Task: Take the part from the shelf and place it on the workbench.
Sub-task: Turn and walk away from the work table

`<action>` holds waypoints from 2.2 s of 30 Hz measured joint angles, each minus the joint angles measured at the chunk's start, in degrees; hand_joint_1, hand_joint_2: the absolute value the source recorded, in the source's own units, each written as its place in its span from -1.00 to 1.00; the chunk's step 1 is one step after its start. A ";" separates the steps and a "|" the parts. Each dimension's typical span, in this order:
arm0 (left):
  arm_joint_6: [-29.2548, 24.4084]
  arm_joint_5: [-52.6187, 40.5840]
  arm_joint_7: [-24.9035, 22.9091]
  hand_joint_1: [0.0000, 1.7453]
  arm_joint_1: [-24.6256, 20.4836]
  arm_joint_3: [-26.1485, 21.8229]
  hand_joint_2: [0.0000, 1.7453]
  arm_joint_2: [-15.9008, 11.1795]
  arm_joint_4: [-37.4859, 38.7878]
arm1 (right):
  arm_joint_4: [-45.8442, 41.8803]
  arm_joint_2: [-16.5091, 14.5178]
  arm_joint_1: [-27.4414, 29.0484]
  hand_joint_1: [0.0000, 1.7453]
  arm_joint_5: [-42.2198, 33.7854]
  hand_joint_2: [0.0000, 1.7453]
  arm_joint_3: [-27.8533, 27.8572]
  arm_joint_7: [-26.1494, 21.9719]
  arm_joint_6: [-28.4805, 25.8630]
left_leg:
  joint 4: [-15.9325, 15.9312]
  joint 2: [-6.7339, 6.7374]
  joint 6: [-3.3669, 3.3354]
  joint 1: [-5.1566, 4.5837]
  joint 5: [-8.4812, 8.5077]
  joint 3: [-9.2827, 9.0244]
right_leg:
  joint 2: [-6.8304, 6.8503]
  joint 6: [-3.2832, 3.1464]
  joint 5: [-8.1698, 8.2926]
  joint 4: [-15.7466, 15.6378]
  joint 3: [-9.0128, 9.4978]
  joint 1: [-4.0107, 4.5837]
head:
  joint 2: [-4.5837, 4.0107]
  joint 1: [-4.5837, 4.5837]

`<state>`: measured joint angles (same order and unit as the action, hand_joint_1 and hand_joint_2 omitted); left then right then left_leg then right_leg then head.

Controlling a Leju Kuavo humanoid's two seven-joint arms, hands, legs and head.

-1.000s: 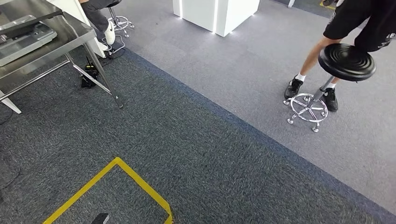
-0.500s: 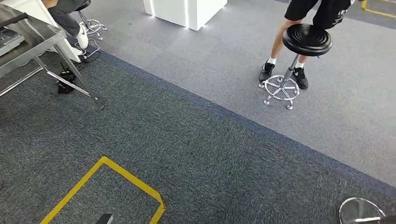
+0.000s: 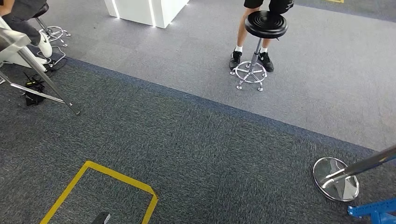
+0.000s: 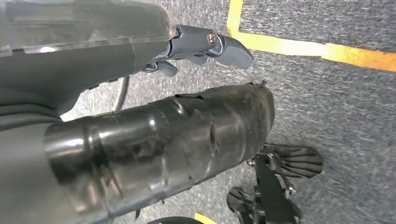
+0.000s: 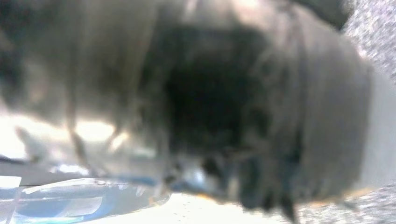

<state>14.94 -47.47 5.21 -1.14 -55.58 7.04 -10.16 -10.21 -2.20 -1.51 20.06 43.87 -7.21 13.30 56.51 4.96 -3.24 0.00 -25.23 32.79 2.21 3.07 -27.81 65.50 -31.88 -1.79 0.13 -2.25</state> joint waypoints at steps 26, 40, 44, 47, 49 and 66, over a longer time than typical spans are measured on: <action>1.04 -0.28 3.94 -1.00 0.50 -0.30 -1.00 -0.13 0.13 | 0.11 0.25 0.38 -1.00 0.02 -1.00 0.10 0.25 -0.24 | 0.07 -3.32 -0.35 0.44 -3.76 -3.97 | -2.78 -0.63 -4.85 8.11 -10.04 1.07 | 0.00 0.22; -6.91 -5.07 10.65 -1.00 0.86 1.32 -1.00 -0.32 0.01 | 0.13 0.00 0.77 -1.00 -1.09 -1.00 0.67 -0.17 -0.23 | 12.25 -4.31 2.42 0.63 -9.34 2.50 | -3.25 -4.20 0.89 -10.00 2.44 1.47 | -0.01 0.00; -7.74 -4.86 10.92 -1.00 1.12 2.42 -1.00 -0.34 -0.03 | 0.13 -0.65 0.84 -1.00 -1.20 -1.00 1.40 -0.58 -1.33 | 12.44 -4.95 3.05 1.23 -7.05 2.27 | -5.57 -3.90 0.68 -8.38 1.30 1.29 | -0.01 0.01; -2.44 -2.01 9.26 -1.00 1.04 2.18 -1.00 -0.45 0.17 | 0.13 -0.70 0.74 -1.00 -0.32 -1.00 1.50 -0.37 -0.76 | 3.91 -8.41 3.09 1.74 -4.08 -1.76 | -7.33 -2.92 0.19 -6.52 -0.01 1.17 | 0.00 0.03; -0.52 -0.85 8.68 -1.00 1.05 1.89 -1.00 -0.49 0.35 | 0.14 -0.56 0.86 -1.00 0.03 -1.00 1.50 -0.19 -0.30 | 3.44 -8.50 2.53 1.47 -4.15 -1.74 | -8.36 -2.18 0.40 -6.04 -0.85 1.15 | 0.00 0.03; 1.62 1.46 7.32 -1.00 1.48 -0.98 -1.00 -1.75 0.44 | 0.17 -2.05 0.61 -1.00 3.01 -1.00 0.87 -0.83 -2.64 | 2.40 1.60 1.93 0.57 -3.45 -2.07 | -0.10 -4.06 0.41 -7.39 0.16 2.81 | 0.00 0.36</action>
<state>16.56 -46.01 12.52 0.34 -56.57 5.29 -9.73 -10.04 -4.25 -0.90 23.07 44.74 -8.04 10.66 58.92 6.56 -1.31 0.57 -28.68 30.72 2.10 -0.99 -27.39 58.11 -31.73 1.02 0.13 -1.88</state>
